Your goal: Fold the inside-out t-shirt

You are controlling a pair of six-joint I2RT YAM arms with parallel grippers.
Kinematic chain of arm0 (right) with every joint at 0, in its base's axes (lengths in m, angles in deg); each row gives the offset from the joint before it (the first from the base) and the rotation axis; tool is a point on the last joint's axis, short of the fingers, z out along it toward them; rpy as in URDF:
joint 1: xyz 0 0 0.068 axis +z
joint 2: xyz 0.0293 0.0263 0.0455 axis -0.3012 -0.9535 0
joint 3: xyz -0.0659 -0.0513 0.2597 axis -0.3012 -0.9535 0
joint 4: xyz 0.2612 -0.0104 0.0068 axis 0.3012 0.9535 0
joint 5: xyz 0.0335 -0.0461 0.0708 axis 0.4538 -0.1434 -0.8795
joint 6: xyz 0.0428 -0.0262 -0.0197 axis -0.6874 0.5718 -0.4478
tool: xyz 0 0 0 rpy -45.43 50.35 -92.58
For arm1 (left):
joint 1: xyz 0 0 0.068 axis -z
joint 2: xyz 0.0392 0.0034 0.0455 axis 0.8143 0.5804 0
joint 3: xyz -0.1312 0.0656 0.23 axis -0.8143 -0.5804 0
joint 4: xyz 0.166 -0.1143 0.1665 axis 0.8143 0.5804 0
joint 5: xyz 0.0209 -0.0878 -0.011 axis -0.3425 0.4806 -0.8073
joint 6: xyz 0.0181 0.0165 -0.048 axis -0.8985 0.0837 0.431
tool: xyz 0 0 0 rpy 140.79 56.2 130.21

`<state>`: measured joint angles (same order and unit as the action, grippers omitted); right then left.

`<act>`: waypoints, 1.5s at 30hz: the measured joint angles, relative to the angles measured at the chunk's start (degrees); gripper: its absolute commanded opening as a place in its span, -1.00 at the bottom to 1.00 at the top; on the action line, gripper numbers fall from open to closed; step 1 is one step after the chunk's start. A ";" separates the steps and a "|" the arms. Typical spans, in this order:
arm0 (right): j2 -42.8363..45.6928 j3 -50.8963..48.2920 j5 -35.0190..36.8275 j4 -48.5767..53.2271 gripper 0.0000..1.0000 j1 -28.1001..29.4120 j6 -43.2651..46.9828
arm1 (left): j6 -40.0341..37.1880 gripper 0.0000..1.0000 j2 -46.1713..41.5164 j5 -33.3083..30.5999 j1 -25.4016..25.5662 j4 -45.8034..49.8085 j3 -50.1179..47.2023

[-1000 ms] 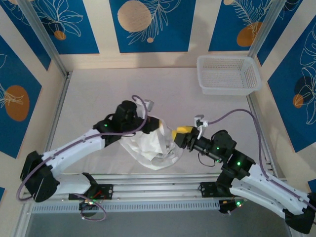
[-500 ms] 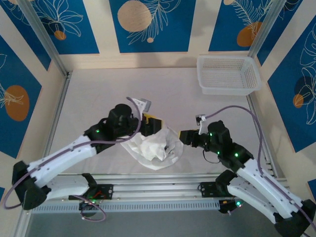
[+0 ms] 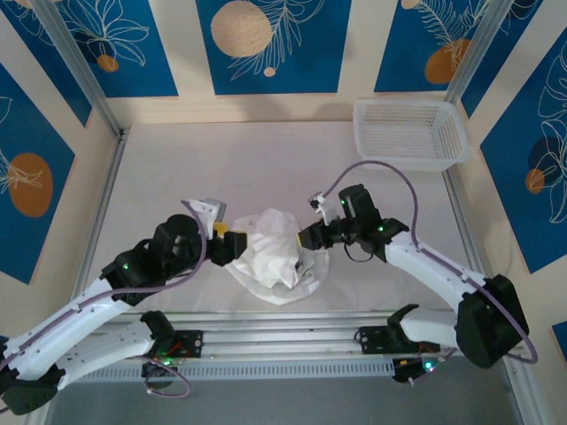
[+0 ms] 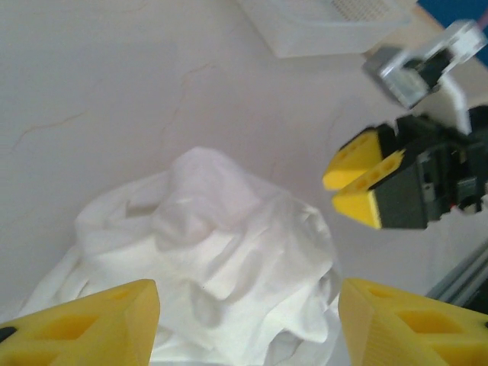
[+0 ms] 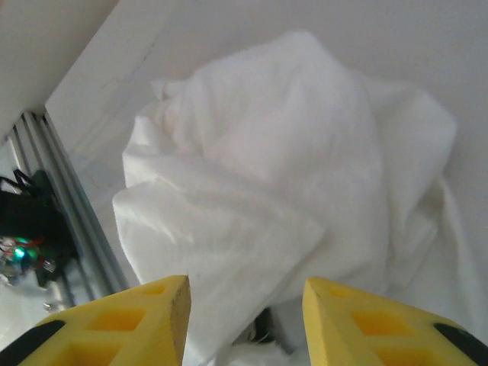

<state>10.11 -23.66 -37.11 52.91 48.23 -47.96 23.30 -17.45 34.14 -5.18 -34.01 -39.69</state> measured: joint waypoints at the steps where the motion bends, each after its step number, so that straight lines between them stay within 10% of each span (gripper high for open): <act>1: -1.16 0.94 -1.16 -0.37 -0.10 -0.04 4.07 | 0.13 0.28 -0.37 -0.48 0.00 0.57 -0.33; 11: -14.73 9.97 -11.96 5.18 0.14 -2.16 28.17 | 0.17 0.31 1.22 -1.25 -0.09 1.68 -0.44; 16: -18.75 12.50 -15.43 8.52 -0.16 -2.69 32.89 | 0.17 0.31 1.25 -1.25 -0.09 1.68 -0.44; 31: -23.28 16.13 -19.89 15.06 0.18 -2.54 34.29 | 0.63 0.33 0.44 -1.25 -0.09 1.68 -0.59; 45: -29.73 24.28 -20.20 21.90 0.05 -2.97 28.89 | 1.29 0.34 0.39 -1.20 -0.09 1.66 -1.31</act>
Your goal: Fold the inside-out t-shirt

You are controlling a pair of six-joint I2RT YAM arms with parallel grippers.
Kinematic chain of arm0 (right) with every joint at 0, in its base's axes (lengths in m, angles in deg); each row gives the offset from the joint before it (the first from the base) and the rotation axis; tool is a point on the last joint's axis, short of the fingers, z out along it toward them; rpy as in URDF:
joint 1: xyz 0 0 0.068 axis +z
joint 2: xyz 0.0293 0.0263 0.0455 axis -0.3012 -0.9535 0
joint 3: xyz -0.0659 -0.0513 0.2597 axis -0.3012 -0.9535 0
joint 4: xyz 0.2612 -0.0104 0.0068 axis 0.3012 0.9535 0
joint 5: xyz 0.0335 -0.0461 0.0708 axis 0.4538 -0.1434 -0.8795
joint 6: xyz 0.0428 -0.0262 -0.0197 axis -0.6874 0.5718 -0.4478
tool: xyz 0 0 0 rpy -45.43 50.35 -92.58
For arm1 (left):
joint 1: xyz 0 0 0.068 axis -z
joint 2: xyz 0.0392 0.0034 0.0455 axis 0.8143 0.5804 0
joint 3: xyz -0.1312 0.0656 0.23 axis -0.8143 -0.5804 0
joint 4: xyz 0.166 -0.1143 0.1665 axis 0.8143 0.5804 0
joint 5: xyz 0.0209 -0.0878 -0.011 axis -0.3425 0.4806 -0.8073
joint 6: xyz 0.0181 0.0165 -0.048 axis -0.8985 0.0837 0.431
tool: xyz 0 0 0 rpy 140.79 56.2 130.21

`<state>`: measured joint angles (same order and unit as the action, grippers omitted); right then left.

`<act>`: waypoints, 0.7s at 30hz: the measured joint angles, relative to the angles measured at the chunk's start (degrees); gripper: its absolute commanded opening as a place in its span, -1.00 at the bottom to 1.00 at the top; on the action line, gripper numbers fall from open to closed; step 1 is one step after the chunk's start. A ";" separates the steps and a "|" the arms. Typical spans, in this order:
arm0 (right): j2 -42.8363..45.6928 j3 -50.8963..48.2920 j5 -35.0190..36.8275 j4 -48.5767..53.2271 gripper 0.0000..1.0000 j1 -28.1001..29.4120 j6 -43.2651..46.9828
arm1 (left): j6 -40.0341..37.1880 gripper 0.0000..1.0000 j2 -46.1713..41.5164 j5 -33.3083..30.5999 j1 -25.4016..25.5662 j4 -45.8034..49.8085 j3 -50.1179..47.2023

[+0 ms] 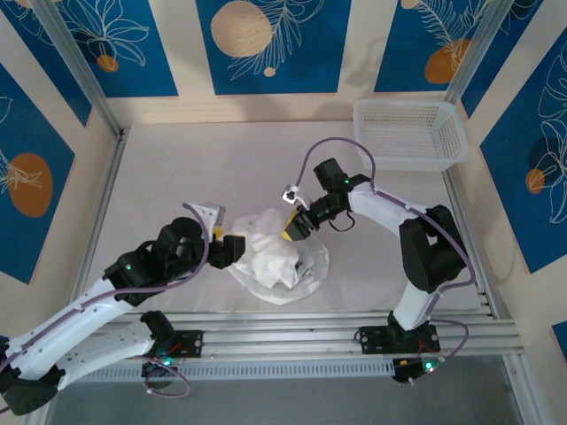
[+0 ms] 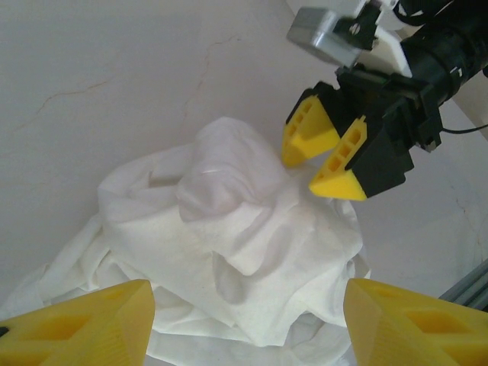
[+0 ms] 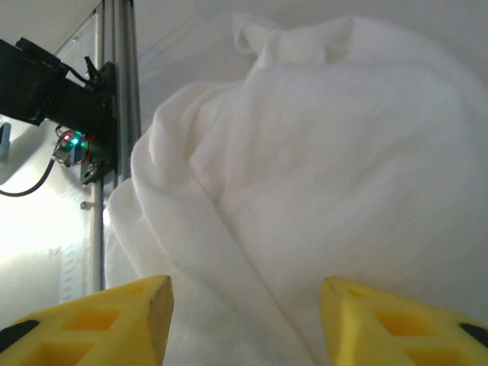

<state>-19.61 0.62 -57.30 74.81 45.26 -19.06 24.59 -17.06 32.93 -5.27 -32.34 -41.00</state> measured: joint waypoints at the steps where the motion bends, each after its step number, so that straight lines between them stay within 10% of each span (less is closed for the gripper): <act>1: -0.22 -0.02 -0.24 0.39 0.04 0.09 0.00 | 0.00 0.34 0.00 0.02 0.00 0.00 0.00; 11: -0.31 -0.02 -1.55 2.78 -0.51 0.37 0.44 | 0.37 0.34 0.00 0.00 0.00 -0.02 -0.09; 21: 2.14 -3.89 -1.38 2.56 -0.07 0.33 0.83 | 0.37 0.34 0.00 0.02 -0.02 -0.09 -0.48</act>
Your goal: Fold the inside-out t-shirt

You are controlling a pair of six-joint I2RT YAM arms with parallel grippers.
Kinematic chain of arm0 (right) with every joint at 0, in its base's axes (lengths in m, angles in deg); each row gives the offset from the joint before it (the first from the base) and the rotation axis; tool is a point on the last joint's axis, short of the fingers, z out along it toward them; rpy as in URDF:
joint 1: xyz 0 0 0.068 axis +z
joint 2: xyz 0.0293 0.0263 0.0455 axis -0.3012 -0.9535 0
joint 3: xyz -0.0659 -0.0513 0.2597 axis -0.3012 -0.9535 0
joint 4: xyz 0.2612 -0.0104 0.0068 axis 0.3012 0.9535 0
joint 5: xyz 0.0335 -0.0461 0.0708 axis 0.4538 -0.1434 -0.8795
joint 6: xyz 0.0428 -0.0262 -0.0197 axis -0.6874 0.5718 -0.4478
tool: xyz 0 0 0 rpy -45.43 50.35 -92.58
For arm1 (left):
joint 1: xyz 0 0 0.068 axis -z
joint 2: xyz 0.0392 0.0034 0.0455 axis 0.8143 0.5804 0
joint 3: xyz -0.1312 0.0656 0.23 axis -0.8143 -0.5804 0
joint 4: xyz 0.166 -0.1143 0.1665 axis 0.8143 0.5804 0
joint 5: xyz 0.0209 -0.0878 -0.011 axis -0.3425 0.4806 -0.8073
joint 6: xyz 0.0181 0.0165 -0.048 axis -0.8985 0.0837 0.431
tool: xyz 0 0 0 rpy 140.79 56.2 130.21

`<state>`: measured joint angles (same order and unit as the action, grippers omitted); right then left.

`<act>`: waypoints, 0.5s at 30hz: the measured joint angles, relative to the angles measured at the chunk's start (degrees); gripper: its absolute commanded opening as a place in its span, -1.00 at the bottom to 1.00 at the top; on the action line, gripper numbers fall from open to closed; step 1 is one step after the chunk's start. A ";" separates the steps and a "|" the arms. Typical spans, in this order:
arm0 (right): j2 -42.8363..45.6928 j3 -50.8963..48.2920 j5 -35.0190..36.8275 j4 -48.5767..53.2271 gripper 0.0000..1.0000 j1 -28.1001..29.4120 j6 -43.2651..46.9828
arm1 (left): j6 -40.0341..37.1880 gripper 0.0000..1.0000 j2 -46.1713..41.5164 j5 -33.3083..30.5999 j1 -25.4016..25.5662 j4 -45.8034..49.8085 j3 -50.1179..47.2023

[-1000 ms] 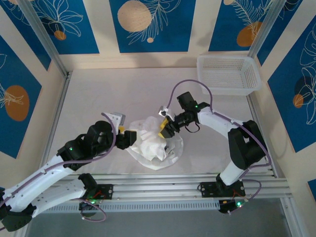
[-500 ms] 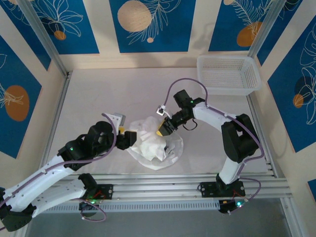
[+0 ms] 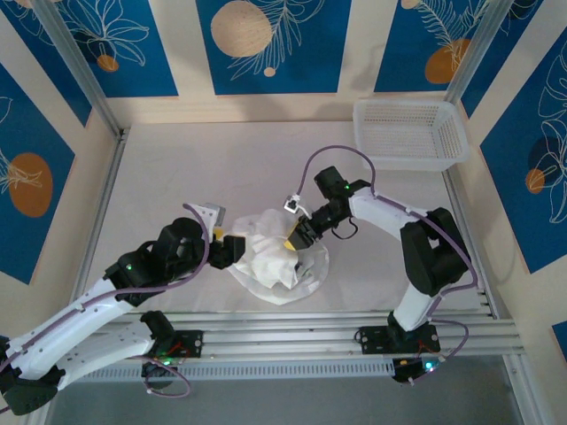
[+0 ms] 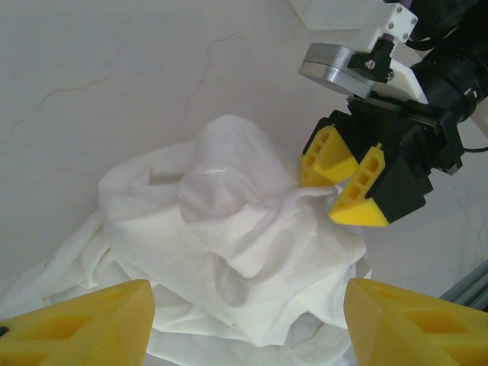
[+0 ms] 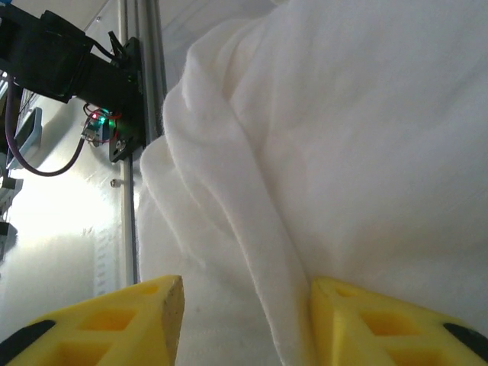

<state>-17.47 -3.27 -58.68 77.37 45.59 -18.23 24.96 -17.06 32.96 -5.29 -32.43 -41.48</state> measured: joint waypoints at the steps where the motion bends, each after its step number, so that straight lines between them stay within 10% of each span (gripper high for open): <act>1: 0.17 -0.26 0.44 -0.09 -0.12 0.00 -0.09 | 0.00 0.34 0.00 0.00 0.00 -0.11 -0.15; 6: 0.24 -0.70 2.86 -1.55 -0.98 0.11 -0.90 | 0.02 0.34 0.02 0.00 0.00 -0.33 -0.35; 15: 16.09 -2.95 5.79 -13.64 -1.00 -0.07 -17.62 | 0.04 0.38 0.07 1.60 -0.04 -0.57 -0.44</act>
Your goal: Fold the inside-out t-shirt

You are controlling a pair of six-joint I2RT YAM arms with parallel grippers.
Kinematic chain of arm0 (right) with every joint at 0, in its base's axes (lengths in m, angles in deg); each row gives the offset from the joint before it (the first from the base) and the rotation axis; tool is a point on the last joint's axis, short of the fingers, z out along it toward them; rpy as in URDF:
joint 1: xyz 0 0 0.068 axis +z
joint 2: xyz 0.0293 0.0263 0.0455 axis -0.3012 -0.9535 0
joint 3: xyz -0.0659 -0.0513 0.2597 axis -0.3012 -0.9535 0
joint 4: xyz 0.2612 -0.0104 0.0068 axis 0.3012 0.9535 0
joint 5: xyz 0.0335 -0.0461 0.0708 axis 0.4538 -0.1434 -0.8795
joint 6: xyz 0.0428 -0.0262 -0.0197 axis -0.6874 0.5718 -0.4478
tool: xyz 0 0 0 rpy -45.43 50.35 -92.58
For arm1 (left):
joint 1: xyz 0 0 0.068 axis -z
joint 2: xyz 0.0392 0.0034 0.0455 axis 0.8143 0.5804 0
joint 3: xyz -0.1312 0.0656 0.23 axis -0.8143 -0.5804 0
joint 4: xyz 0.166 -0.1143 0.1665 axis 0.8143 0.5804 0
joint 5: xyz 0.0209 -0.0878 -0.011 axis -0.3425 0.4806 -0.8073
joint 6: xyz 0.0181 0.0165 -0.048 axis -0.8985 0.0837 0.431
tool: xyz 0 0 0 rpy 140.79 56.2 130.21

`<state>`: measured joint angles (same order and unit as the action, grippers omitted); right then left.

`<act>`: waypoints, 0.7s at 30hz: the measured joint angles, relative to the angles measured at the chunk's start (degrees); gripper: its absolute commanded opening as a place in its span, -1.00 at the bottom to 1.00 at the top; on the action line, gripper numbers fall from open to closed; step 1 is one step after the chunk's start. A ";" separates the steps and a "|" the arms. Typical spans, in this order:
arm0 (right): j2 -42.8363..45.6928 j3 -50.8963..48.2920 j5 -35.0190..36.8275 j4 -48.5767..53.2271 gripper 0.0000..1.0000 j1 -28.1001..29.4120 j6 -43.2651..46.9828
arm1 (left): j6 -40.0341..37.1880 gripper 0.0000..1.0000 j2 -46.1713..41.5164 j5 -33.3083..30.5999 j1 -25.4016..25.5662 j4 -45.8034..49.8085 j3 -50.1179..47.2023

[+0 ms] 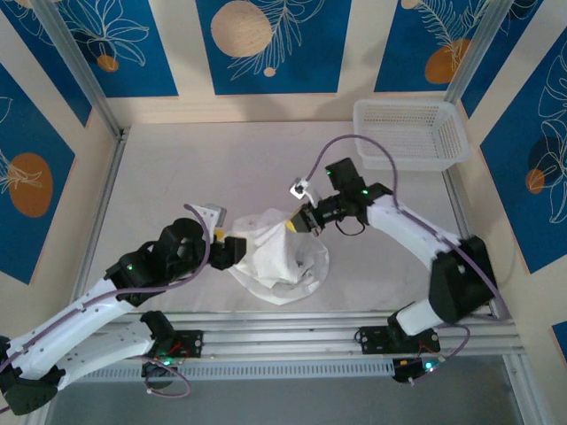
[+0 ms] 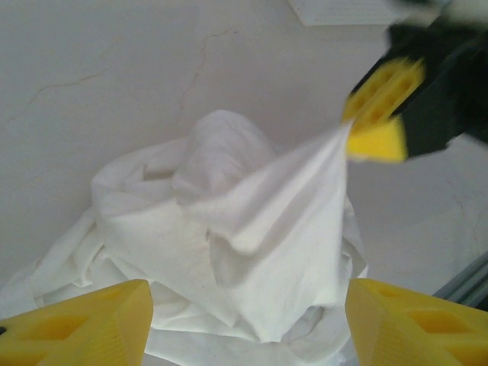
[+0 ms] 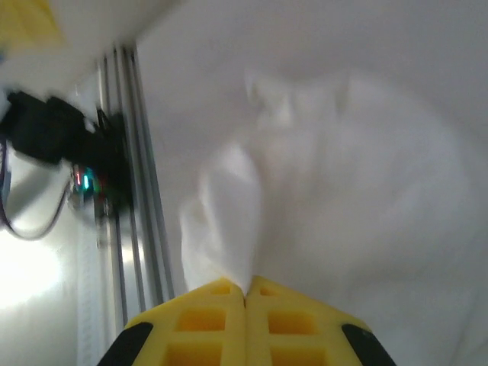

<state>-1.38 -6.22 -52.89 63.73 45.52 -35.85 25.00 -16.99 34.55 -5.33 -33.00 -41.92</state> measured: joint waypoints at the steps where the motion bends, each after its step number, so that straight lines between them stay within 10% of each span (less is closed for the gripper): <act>1: 3.89 -0.76 1.16 -4.07 -1.00 -0.02 -4.59 | -0.02 0.39 0.07 0.85 0.00 -0.50 -0.22; 12: 15.91 1.73 29.11 -10.60 -1.00 -8.55 -48.04 | 3.78 0.48 13.92 12.57 0.24 -8.33 -4.13; 21: 21.64 0.04 37.83 -6.95 -1.00 -8.22 -57.64 | 3.87 0.90 30.86 17.64 1.38 -15.19 -7.80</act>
<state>20.26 -6.17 -15.05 56.78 37.30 -93.48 28.87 13.87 52.19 -3.95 -48.19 -49.72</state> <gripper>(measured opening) 0.055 0.930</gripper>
